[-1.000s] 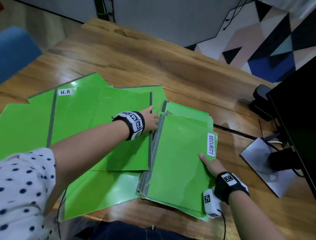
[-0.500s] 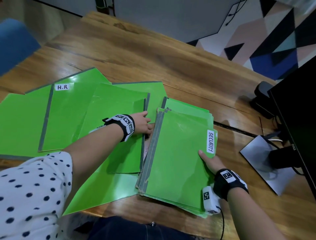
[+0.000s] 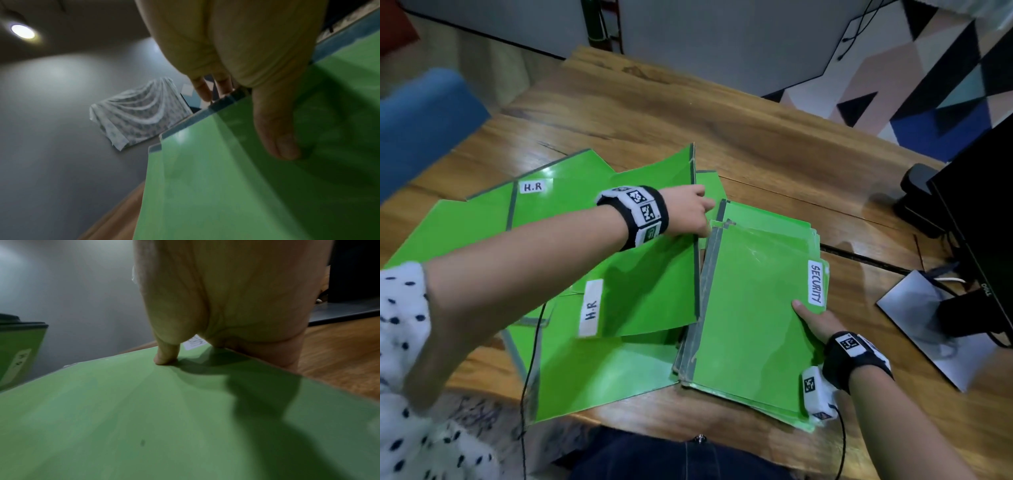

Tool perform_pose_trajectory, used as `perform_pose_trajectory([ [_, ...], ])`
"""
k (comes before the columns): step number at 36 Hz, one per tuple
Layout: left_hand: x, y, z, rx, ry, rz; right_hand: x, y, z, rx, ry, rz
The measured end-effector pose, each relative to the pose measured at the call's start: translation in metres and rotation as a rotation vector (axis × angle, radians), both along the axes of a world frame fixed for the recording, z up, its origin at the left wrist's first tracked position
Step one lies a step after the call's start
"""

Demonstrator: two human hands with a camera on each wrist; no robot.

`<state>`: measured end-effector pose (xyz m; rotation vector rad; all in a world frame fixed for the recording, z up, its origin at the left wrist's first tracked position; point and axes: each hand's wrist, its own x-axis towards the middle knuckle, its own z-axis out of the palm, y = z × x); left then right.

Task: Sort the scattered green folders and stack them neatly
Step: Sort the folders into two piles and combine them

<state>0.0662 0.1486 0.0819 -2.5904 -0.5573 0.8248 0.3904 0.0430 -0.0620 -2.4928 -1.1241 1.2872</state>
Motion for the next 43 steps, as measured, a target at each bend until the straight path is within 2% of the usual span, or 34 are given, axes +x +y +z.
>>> perform_pose_trajectory([
  [5, 0.009, 0.004, 0.065, 0.017, -0.088, 0.133, -0.005, -0.003, 0.007, -0.005, 0.021, -0.017],
  [10, 0.008, 0.006, 0.122, -0.042, -0.337, 0.328, -0.003, -0.006, 0.011, 0.033, 0.102, -0.056],
  [16, 0.001, 0.015, 0.155, -0.114, -0.618, 0.489, -0.006, -0.012, 0.018, 0.055, 0.156, -0.094],
  [21, -0.004, 0.019, 0.167, -0.200, -0.948, 0.712, 0.010, -0.007, -0.003, 0.080, 0.195, -0.175],
  [24, -0.009, 0.020, 0.141, -0.363, -1.184, 0.916, 0.025, -0.005, -0.025, 0.091, 0.226, -0.195],
  [28, -0.012, 0.019, 0.061, -0.526, -1.389, 1.295, -0.002, -0.014, 0.017, 0.118, 0.260, -0.233],
  [30, -0.010, 0.010, 0.030, -0.575, -1.434, 1.484, -0.006, -0.015, 0.023, 0.128, 0.257, -0.230],
  [32, -0.009, -0.004, 0.011, -0.529, -1.394, 1.607, -0.005, -0.015, 0.019, 0.124, 0.252, -0.226],
  [36, -0.017, -0.023, -0.023, -0.458, -1.272, 1.703, -0.003, -0.015, 0.014, 0.104, 0.258, -0.231],
  [40, -0.027, -0.042, -0.051, -0.534, -1.147, 1.748, -0.002, -0.012, 0.016, 0.097, 0.256, -0.223],
  [43, -0.037, -0.050, -0.060, -0.626, -1.115, 1.765, 0.000, -0.011, 0.011, 0.068, 0.246, -0.190],
])
